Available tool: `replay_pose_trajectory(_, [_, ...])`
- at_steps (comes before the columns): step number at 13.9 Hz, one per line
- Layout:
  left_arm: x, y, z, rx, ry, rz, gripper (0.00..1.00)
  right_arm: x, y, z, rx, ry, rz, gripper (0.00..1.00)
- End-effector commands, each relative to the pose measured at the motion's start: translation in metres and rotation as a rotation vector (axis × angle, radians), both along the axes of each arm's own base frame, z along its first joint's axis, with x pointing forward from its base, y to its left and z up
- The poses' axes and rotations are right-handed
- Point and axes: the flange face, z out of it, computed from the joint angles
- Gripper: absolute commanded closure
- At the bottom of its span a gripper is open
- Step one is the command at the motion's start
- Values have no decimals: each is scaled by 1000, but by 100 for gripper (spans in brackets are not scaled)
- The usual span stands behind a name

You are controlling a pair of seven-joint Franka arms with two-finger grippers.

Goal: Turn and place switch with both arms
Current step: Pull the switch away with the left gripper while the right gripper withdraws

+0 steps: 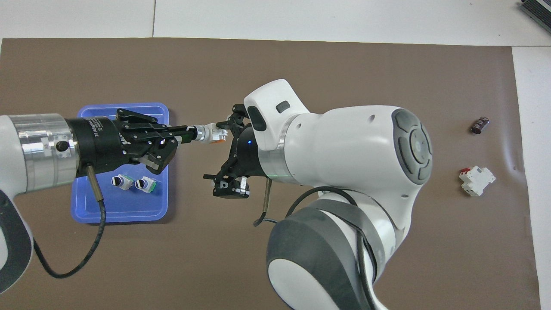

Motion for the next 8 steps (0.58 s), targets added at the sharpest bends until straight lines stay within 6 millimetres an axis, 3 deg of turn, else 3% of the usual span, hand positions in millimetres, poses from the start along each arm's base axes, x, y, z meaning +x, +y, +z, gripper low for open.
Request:
replay_pose_trajectory(1, [-16, 13, -16, 58, -76, -12, 100, -5, -23, 15, -20, 4, -41, 0])
replay_pose_trajectory(4, [-13, 34, -50, 100, -81, 8, 100, -4, -53, 25, -59, 52, -44, 0])
replay_pose_trajectory(8, [13, 71, -101, 224, -128, -77, 100, 19, -114, 15, -138, 83, -117, 0])
